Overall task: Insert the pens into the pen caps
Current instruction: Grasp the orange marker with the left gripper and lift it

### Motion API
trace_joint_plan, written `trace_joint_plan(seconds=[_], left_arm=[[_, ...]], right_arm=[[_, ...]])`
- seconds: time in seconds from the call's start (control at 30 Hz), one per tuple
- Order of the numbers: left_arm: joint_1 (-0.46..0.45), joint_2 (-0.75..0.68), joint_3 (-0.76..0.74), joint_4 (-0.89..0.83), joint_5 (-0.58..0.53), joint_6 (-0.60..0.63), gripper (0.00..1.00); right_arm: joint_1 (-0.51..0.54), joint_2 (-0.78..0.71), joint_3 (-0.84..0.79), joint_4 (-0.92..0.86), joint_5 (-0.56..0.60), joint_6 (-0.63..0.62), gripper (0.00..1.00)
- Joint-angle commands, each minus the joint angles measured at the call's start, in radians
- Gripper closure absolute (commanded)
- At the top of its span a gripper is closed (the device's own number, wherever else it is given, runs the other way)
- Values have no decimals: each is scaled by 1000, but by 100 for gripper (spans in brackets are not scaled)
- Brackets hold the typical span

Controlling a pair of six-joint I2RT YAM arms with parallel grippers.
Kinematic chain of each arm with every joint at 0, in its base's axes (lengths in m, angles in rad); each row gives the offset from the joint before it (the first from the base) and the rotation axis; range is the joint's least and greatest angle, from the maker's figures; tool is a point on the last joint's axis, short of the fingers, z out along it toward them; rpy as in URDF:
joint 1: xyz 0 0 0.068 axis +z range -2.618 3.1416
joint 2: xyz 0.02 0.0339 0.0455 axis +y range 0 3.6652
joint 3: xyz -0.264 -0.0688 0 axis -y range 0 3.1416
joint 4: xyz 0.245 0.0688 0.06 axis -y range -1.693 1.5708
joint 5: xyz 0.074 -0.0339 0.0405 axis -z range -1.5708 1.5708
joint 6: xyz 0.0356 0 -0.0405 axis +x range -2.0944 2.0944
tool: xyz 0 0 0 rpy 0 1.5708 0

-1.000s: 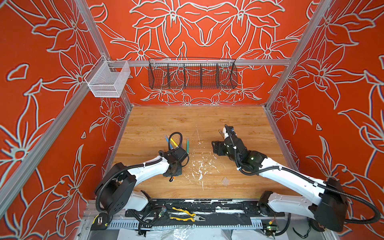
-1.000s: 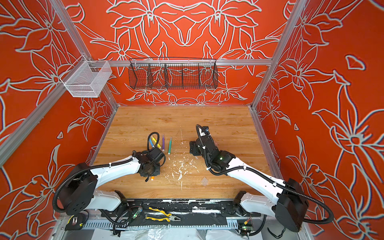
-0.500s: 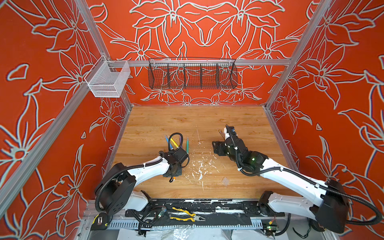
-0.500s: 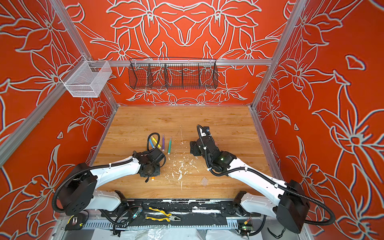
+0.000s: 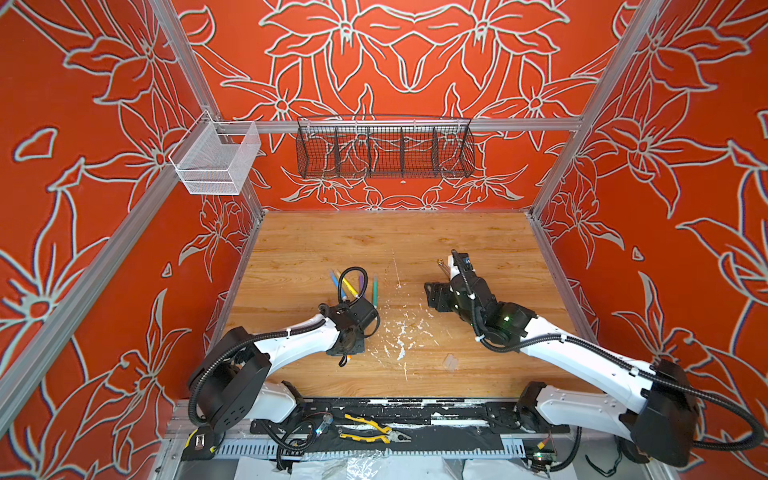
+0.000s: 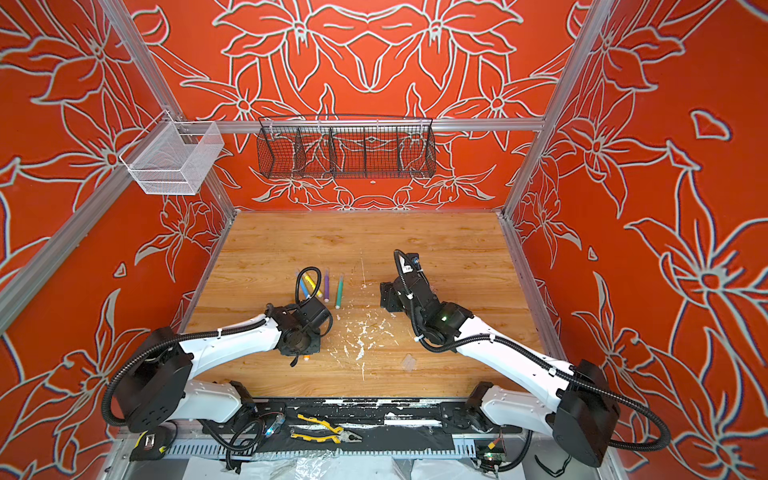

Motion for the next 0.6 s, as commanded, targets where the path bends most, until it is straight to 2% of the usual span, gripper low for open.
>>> trace_joint_plan(seconds=[0.0,0.17,0.27,0.4,0.5,0.57], left_arm=[[-8,34,-23,-29,21,-3,86],[-14,22,39,-60,25,42,91],[-42,-10,187,-151,-18,80,94],[-66,-34,429,-198,-40,192,94],[-65,-16,568,-158,-67,294,93],[-65,-5,602,-88,-73,358,93]], right_arm=[[-4,-23,-17,2,12,18,23],[-4,-26,-30,20,16,24,23],[-5,-35,-49,42,12,33,24],[-4,-71,-85,70,20,50,24],[-6,-122,-125,111,8,65,24],[-6,-163,-161,154,-12,73,24]])
